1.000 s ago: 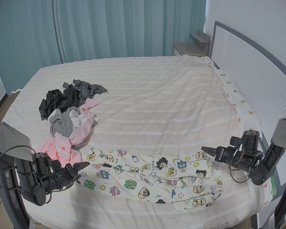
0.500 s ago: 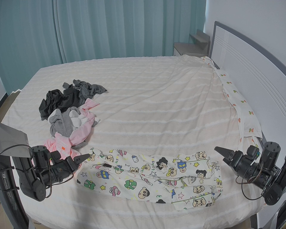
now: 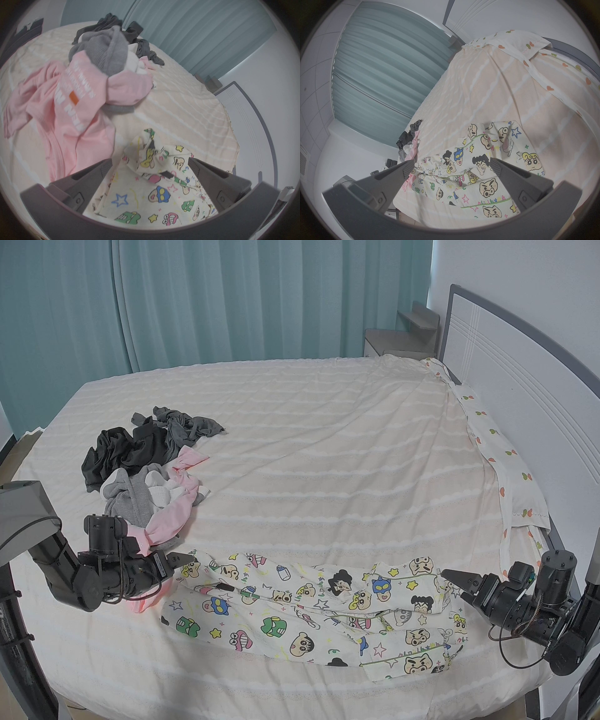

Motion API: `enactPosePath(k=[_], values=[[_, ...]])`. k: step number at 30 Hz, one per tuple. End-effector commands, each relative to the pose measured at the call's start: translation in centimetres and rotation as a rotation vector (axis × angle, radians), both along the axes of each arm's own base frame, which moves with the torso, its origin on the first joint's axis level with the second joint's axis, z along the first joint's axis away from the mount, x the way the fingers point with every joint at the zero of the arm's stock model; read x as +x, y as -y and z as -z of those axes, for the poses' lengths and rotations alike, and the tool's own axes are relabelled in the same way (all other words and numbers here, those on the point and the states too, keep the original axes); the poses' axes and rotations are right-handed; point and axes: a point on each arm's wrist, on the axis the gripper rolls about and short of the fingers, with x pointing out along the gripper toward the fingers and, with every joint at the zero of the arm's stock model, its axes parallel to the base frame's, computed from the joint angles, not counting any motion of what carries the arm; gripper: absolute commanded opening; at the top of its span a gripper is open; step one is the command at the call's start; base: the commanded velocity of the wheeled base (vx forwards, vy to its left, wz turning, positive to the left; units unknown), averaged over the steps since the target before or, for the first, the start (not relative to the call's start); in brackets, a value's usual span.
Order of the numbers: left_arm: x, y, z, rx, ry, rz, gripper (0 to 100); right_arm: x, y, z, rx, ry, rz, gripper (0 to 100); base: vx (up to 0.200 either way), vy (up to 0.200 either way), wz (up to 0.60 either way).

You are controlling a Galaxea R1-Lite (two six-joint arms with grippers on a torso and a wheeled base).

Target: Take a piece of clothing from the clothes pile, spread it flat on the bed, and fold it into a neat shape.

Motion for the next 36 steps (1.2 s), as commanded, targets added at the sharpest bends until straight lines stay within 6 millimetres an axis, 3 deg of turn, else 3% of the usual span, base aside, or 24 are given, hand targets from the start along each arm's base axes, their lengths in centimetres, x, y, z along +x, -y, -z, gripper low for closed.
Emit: enactPosePath(k=[1, 6, 16, 21, 36], values=[[1.0, 1.3, -0.5, 0.014, 0.039, 0.034, 100, -0.1, -0.3, 0.7, -0.009, -0.032, -0.015, 100, 0.000, 0.000, 0.00], [1.2, 2.3, 1.0, 0.058, 0.017, 0.084, 100, -0.1, -0.4, 0.7, -0.008, -0.032, -0.020, 100, 0.000, 0.000, 0.00], [1.0, 2.2, 1.5, 0.132, 0.007, 0.059, 100, -0.2, -0.4, 0.8, -0.010, -0.038, -0.023, 100, 0.000, 0.000, 0.00], [0.8, 2.2, 3.5, 0.212, -0.029, 0.103, 100, -0.2, -0.4, 0.9, -0.010, -0.039, -0.023, 100, 0.000, 0.000, 0.00], [1.5, 2.3, 6.1, 0.200, -0.037, 0.105, 100, -0.2, -0.4, 1.1, -0.016, -0.050, -0.024, 100, 0.000, 0.000, 0.00]])
